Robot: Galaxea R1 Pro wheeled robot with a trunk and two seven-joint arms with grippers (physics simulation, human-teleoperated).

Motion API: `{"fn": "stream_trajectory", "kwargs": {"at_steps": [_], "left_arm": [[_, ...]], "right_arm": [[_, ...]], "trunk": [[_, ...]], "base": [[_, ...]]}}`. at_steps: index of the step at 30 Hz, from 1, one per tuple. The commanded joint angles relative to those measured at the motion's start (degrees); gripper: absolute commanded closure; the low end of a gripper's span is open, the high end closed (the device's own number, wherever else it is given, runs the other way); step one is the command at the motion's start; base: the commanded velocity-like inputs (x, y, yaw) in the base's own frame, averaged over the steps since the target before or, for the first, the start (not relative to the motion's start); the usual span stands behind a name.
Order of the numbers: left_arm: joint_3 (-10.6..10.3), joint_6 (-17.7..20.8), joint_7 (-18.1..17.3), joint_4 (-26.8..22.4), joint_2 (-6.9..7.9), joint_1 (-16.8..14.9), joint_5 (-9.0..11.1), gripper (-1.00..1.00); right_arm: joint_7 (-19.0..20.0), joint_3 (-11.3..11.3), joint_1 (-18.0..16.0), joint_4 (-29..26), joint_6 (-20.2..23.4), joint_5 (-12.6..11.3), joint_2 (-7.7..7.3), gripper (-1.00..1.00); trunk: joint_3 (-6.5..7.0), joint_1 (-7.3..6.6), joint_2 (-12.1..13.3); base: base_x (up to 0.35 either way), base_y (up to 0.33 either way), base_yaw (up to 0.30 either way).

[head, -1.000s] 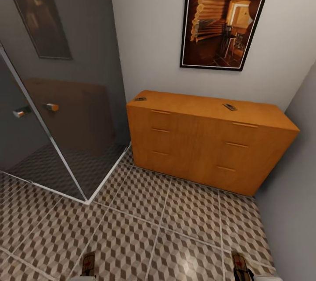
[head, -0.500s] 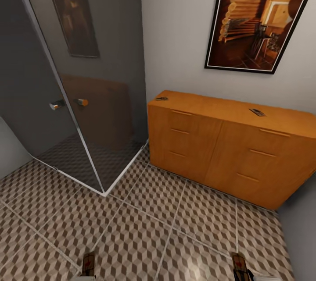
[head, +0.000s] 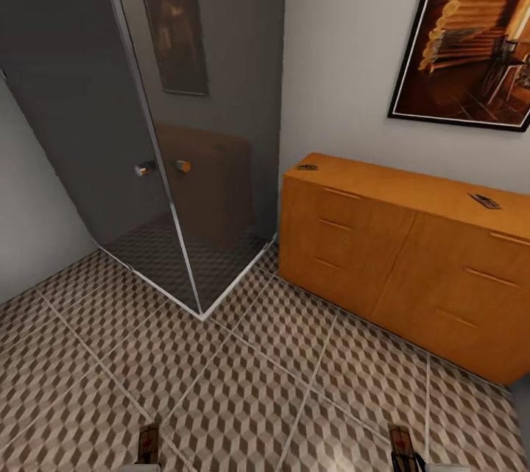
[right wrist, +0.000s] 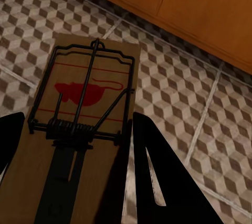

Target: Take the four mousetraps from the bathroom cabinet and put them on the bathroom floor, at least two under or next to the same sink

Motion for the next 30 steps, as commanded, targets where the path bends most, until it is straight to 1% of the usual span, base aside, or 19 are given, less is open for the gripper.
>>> {"fn": "stream_trajectory", "kwargs": {"at_steps": [1, 18, 22, 30], "left_arm": [[-0.5, -0.3, 0.5, 0.2, -0.04, -0.1, 0.0, 1.0], [-0.5, -0.3, 0.5, 0.2, -0.04, -0.1, 0.0, 1.0], [-0.5, -0.3, 0.5, 0.2, -0.04, -0.1, 0.0, 1.0], [-0.5, -0.3, 0.5, 0.2, -0.04, -0.1, 0.0, 1.0]], "right_arm": [[0.7, -0.4, -0.1, 0.0, -0.2, 0.0, 0.04, 1.0], [0.7, -0.4, -0.1, 0.0, -0.2, 0.0, 0.04, 1.0], [0.7, -0.4, -0.1, 0.0, -0.2, 0.0, 0.04, 1.0], [0.7, -0.4, -0.1, 0.0, -0.2, 0.0, 0.04, 1.0]], "trunk": [[-0.05, 0.0, 0.0], [-0.3, 0.0, 0.0], [-0.38, 0.0, 0.0], [-0.54, 0.0, 0.0]], "base": [[0.0, 0.0, 0.286], [-0.011, 0.005, 0.286], [-0.13, 0.125, 0.286], [-0.156, 0.203, 0.286]]}}
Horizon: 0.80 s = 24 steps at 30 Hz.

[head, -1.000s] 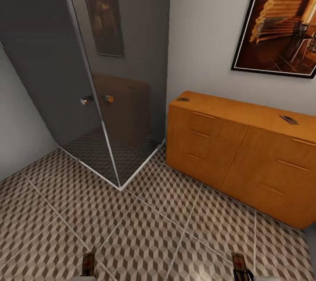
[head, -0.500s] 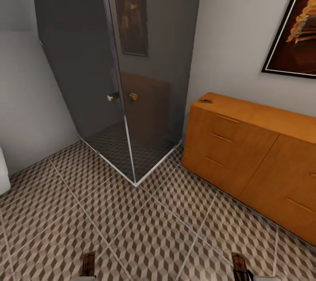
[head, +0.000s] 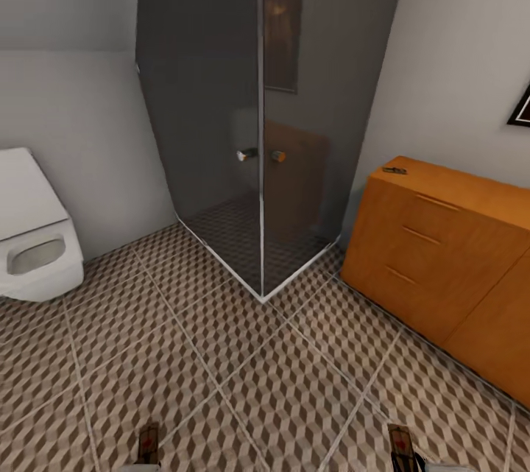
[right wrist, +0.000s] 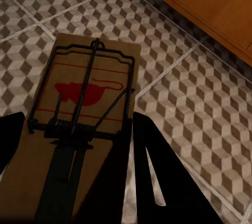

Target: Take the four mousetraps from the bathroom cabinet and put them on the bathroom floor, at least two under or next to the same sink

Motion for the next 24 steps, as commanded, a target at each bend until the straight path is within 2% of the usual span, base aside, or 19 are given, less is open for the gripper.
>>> {"fn": "stream_trajectory", "kwargs": {"at_steps": [1, 8, 18, 24], "left_arm": [[-0.5, -0.3, 0.5, 0.2, -0.04, -0.1, 0.0, 1.0], [-0.5, -0.3, 0.5, 0.2, -0.04, -0.1, 0.0, 1.0], [-0.5, -0.3, 0.5, 0.2, -0.04, -0.1, 0.0, 1.0], [-0.5, -0.3, 0.5, 0.2, -0.04, -0.1, 0.0, 1.0]], "right_arm": [[0.8, -0.4, 0.0, 0.0, -0.2, 0.0, 0.05, 1.0], [0.8, -0.4, 0.0, 0.0, -0.2, 0.0, 0.05, 1.0], [0.8, -0.4, 0.0, 0.0, -0.2, 0.0, 0.05, 1.0], [0.8, -0.4, 0.0, 0.0, -0.2, 0.0, 0.05, 1.0]], "trunk": [[-0.07, -0.02, 0.0], [-0.21, -0.02, 0.0], [-0.41, -0.02, 0.0], [-0.53, -0.02, 0.0]], "base": [[-0.133, 0.104, 0.286], [-0.076, 0.044, 0.286], [-0.104, 0.203, 0.286], [-0.037, 0.061, 0.286]]}}
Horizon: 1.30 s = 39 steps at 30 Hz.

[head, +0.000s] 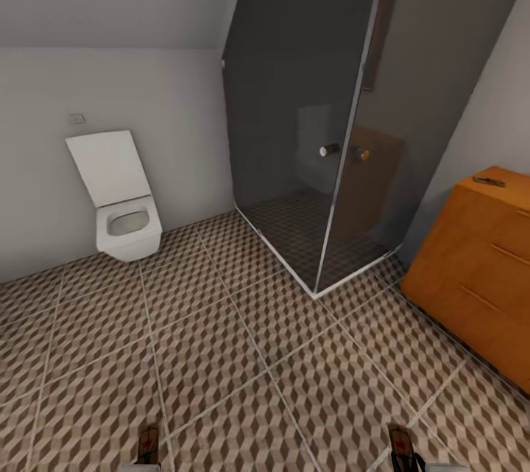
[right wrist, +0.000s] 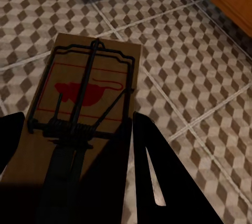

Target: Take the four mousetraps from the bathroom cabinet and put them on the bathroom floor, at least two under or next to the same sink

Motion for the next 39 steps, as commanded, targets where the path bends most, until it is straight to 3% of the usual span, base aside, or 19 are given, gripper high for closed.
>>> {"fn": "stream_trajectory", "kwargs": {"at_steps": [1, 25, 39], "left_arm": [[-0.5, -0.3, 0.5, 0.2, -0.04, -0.1, 0.0, 1.0], [-0.5, -0.2, 0.5, 0.2, 0.05, -0.1, 0.0, 1.0], [-0.5, -0.2, 0.5, 0.2, 0.05, -0.1, 0.0, 1.0]], "right_arm": [[0.7, -0.4, -0.1, 0.0, -0.2, 0.0, 0.05, 1.0], [0.7, -0.4, -0.1, 0.0, -0.2, -0.1, 0.11, 1.0], [0.7, -0.3, -0.1, 0.0, -0.2, 0.0, 0.11, 1.0]], "trunk": [[-0.07, 0.0, 0.0], [-0.55, 0.0, 0.0], [-0.84, 0.0, 0.0]], "base": [[-0.004, 0.006, 0.286], [0.0, 0.115, 0.286], [-0.002, 0.22, 0.286]]}}
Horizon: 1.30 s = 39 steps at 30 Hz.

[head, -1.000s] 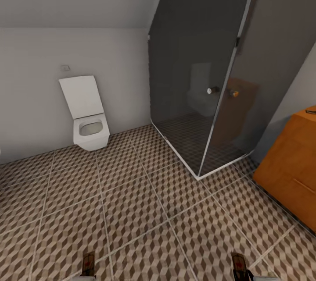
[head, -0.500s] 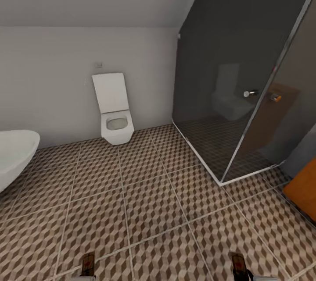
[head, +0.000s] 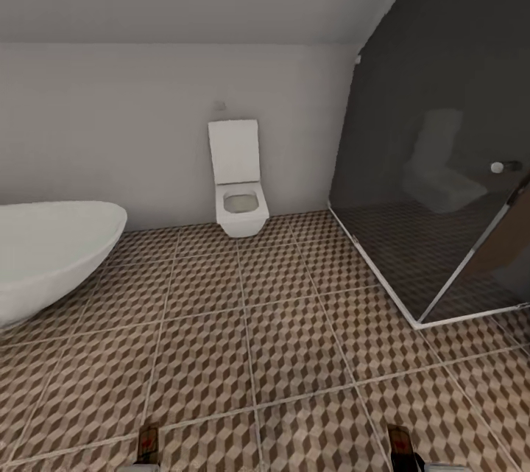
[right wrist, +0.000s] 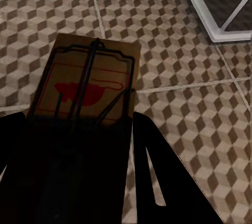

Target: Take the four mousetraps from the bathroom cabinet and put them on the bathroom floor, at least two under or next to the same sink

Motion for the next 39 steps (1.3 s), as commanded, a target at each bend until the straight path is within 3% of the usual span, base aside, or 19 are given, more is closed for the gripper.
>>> {"fn": "stream_trajectory", "kwargs": {"at_steps": [1, 39], "left_arm": [[-0.5, -0.3, 0.5, 0.2, -0.04, -0.1, 0.0, 1.0], [-0.5, -0.3, 0.5, 0.2, -0.04, -0.1, 0.0, 1.0]], "right_arm": [[0.7, -0.4, 0.0, 0.0, -0.2, 0.0, 0.05, 1.0], [0.7, -0.4, 0.0, 0.0, -0.2, 0.0, 0.01, 1.0]], "trunk": [[-0.07, -0.01, 0.0], [-0.24, -0.01, 0.0]], "base": [[-0.066, 0.178, 0.286], [-0.016, 0.051, 0.287]]}}
